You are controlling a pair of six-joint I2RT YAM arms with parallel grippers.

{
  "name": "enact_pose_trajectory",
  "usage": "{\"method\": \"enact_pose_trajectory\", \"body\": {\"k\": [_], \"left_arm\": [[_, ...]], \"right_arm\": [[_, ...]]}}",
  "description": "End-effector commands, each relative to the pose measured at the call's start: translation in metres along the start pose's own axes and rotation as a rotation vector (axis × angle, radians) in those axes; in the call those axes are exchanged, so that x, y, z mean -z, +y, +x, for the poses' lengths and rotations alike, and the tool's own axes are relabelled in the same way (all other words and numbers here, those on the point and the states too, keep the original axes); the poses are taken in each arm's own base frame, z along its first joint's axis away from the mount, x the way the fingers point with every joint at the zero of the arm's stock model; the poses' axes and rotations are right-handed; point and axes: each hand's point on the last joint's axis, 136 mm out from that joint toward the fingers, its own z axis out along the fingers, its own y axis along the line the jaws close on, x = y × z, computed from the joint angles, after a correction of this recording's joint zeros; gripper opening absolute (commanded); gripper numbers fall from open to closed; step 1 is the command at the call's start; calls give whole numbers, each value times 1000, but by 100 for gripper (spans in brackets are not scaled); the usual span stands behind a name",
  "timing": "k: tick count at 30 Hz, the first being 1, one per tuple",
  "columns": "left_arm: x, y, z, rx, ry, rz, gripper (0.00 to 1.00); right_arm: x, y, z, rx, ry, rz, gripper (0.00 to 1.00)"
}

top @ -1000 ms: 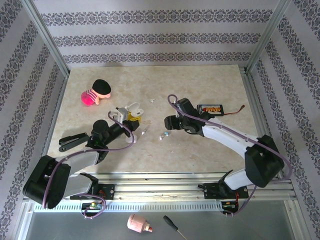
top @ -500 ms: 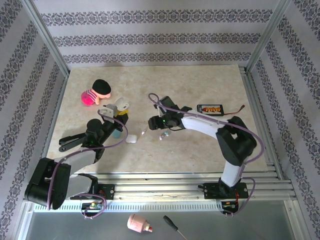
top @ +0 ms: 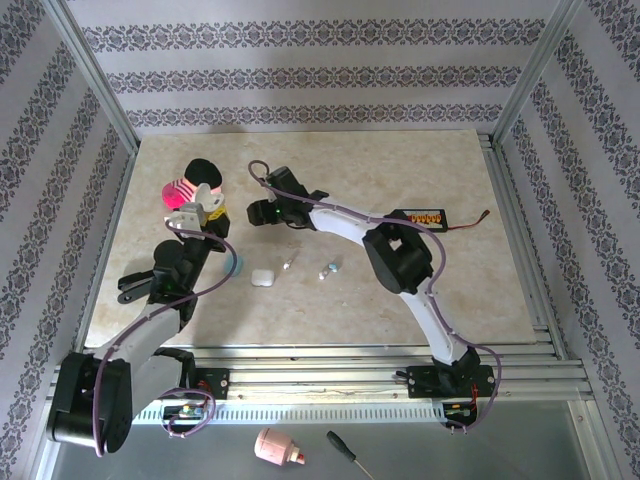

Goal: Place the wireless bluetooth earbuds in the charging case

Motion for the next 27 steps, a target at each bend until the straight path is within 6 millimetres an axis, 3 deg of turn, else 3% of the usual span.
{"method": "enact_pose_trajectory", "body": {"k": [1,10,20,24,27], "left_arm": [[5,7,-10,38,-12,-39,28],[13,0,-26,64,-33,-12,28],[15,-8,-30,82,-41,29,28],[17,-8,-31,83,-47,31,28],[18,-8,-32,79,-49,29,29]], "right_arm": [[-15,1,-8,37,-22,41,63],[-47,2,-3,74,17,99,63],[-57,0,8,107,68,149,59],[-55,-2,10,140,87,184,53],[-55,-3,13,167,100,211,42]]}}
